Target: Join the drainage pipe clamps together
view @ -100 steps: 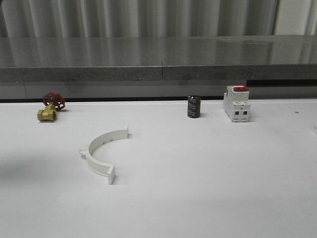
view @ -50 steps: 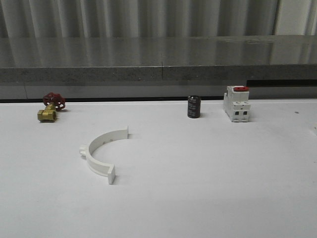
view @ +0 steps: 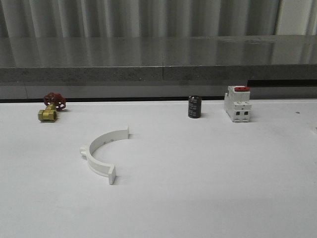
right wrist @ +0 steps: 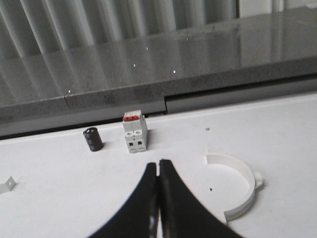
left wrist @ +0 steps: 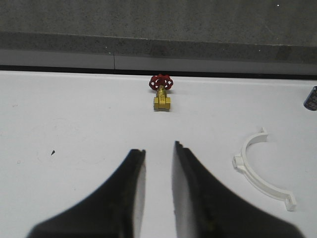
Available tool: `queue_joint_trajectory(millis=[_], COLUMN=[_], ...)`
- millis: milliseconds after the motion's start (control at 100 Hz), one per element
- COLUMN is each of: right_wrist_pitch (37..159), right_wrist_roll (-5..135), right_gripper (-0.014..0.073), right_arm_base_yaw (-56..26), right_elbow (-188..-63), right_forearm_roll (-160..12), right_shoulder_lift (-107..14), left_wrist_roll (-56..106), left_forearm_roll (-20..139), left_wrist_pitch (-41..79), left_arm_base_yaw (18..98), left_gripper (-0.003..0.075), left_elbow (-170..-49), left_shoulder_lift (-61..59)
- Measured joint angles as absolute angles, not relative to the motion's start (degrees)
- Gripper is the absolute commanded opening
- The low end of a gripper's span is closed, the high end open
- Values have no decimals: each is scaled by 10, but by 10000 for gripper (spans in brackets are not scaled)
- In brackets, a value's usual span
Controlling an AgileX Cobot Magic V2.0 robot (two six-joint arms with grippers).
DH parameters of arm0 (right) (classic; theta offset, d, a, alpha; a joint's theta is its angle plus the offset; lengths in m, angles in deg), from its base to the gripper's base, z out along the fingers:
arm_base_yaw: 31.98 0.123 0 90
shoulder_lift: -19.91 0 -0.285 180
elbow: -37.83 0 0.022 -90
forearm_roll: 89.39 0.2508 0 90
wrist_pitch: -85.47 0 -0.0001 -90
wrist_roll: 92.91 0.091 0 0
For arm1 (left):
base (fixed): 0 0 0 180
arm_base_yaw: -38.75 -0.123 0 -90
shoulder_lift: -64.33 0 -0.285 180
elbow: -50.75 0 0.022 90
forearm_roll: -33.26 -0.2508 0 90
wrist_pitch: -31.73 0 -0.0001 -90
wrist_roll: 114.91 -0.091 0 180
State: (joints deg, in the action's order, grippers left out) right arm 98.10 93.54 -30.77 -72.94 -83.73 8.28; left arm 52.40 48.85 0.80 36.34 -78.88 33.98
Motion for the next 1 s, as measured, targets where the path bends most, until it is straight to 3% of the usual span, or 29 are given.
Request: queue_joint_trajectory(millis=[310, 510, 580, 700, 770, 1000], right_wrist_pitch=[1171, 1213, 1222, 1241, 1244, 1243], right_wrist_roll=[935, 935, 935, 935, 935, 935], right_gripper=[-66, -51, 36, 316, 426, 448], right_arm_base_yaw=[-308, -308, -308, -308, -308, -308], right_elbow=[-951, -1029, -1038, -1046, -1046, -1073], right_forearm_roll=[-833, -833, -833, -833, -833, -833], right_shoulder_lift=[-165, -297, -328, -375, -396, -480], left_wrist_roll=[524, 524, 524, 524, 524, 524], left_forearm_roll=[488, 488, 488, 488, 488, 488], left_wrist_pitch=[12, 12, 12, 12, 12, 12], left_arm_base_yaw=[363, 363, 363, 363, 363, 363], left_gripper=[-21, -21, -21, -21, -21, -21], left_elbow=[-789, -789, -789, -789, -789, -789], left_shoulder_lift=[340, 340, 340, 340, 340, 340])
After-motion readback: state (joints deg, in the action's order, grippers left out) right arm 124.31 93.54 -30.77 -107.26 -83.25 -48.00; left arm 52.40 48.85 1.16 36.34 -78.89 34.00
